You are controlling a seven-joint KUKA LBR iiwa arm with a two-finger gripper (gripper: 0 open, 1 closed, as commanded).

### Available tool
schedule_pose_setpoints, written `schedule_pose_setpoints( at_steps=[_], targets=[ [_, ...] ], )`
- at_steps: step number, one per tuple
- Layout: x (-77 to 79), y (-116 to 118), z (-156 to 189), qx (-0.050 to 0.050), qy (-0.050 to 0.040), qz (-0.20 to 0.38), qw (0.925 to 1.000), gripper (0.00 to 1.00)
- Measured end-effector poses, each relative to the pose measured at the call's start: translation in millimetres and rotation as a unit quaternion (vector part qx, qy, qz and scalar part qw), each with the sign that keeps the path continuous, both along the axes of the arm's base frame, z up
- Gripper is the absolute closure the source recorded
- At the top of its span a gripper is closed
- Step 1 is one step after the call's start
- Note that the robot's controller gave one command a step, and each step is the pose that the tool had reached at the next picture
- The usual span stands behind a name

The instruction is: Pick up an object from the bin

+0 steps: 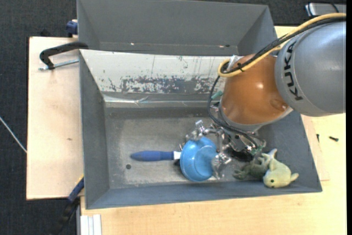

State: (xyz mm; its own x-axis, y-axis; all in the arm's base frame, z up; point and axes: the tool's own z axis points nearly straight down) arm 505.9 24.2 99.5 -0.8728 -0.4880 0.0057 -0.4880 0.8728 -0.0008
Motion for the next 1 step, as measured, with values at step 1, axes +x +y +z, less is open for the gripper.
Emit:
schedule_pose_setpoints(
  at_steps=[1],
  targets=[
    [-9.1, 4.3, 134.4, 0.003, -0.0092, 0.008, 0.9999, 1.0]
  ],
)
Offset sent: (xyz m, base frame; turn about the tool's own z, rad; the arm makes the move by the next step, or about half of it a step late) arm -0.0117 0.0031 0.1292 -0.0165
